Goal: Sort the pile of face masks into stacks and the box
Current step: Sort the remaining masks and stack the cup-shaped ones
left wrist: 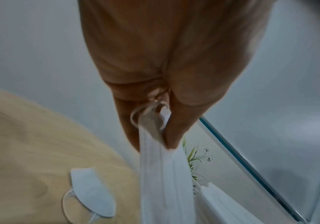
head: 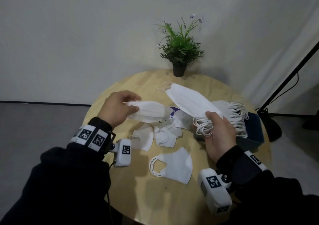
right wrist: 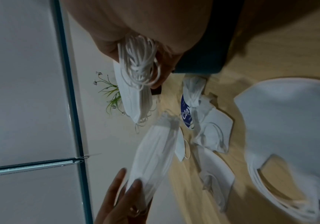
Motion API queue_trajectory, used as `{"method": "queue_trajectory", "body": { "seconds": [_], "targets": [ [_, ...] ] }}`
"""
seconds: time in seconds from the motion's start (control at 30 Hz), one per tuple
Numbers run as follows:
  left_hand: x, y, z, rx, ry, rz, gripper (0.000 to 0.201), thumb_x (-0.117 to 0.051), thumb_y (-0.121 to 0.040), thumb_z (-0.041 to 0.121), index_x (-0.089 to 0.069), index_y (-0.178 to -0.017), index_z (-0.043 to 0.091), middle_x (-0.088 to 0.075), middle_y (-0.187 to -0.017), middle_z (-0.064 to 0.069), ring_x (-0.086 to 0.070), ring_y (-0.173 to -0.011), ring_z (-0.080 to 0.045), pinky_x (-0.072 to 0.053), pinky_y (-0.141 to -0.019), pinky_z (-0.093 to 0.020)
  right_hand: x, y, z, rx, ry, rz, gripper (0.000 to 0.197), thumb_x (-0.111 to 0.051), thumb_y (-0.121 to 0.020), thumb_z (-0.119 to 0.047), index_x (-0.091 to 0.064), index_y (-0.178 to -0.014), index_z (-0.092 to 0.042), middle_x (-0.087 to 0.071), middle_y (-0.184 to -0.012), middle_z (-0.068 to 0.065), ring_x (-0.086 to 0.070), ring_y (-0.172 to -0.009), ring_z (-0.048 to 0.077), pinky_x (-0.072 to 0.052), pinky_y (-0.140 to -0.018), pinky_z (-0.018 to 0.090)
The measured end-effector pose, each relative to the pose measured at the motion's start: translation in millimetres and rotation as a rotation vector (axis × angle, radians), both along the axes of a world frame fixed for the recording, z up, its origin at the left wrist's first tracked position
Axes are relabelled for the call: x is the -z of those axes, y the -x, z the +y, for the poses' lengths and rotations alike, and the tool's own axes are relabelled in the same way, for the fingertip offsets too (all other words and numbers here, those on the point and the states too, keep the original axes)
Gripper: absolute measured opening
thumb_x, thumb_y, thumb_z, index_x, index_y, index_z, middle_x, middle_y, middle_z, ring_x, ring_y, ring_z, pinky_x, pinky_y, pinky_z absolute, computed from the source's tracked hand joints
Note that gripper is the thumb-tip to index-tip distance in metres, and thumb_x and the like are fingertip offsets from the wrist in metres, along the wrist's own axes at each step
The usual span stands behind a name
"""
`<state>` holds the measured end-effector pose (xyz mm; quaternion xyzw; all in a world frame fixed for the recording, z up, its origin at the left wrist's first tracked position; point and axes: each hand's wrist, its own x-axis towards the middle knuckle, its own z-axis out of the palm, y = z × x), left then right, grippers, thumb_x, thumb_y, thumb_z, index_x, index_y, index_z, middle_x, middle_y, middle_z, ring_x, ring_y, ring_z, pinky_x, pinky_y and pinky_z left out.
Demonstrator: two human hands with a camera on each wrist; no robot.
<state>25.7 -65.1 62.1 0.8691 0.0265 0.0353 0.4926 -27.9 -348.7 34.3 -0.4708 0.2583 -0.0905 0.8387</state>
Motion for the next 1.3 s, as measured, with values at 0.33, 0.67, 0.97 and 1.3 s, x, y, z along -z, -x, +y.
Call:
{"method": "queue_trajectory", "body": {
  "seconds": [0.33, 0.67, 0.97, 1.3],
  "targets": [
    [-94, 29, -2, 0.278, 0.013, -0.19, 0.028, -0.07, -0.085, -0.001, -0.081, -0.092, 0.024, -0.077, -0.094, 0.0, -0.066, -0.083, -0.014, -0.052, -0.072, -0.028, 8, -6, -3, -0.023, 0.16, -0.048, 0.004, -0.071, -0.09, -0.005, -0.071, -0.093, -0.007, -0.073, -0.093, 0.016, -0.067, -0.083, 0.029, -0.053, -0.072, 0.039],
    [-32, 7, -37, 0.172, 0.078, -0.087, 0.024, -0.076, -0.082, 0.001, -0.071, -0.089, 0.023, -0.067, -0.083, 0.004, -0.06, -0.061, -0.01, -0.053, -0.062, -0.033, 5, 3, 15, -0.289, 0.111, -0.112, 0.023, -0.064, -0.095, -0.002, -0.074, -0.116, -0.002, -0.074, -0.115, 0.025, -0.07, -0.108, 0.045, -0.054, -0.097, 0.06],
    [-27, 15, -42, 0.564, -0.442, -0.051, 0.064, -0.073, -0.09, 0.048, -0.05, -0.149, 0.038, -0.055, -0.144, 0.013, -0.053, -0.128, -0.01, -0.039, -0.109, -0.029, 3, 9, 14, -0.506, 0.13, -0.024, 0.019, -0.064, -0.096, -0.005, -0.074, -0.111, 0.0, -0.076, -0.107, 0.024, -0.074, -0.087, 0.034, -0.063, -0.077, 0.045],
    [2, 9, -33, 0.792, -0.298, 0.411, 0.025, -0.085, -0.083, 0.037, -0.072, -0.104, 0.034, -0.077, -0.097, 0.014, -0.074, -0.088, -0.009, -0.055, -0.078, -0.028, 4, 17, 5, -0.636, 0.257, 0.044, 0.023, -0.059, -0.093, 0.001, -0.065, -0.101, 0.021, -0.07, -0.101, 0.037, -0.07, -0.089, 0.043, -0.056, -0.091, 0.066]
  ]
}}
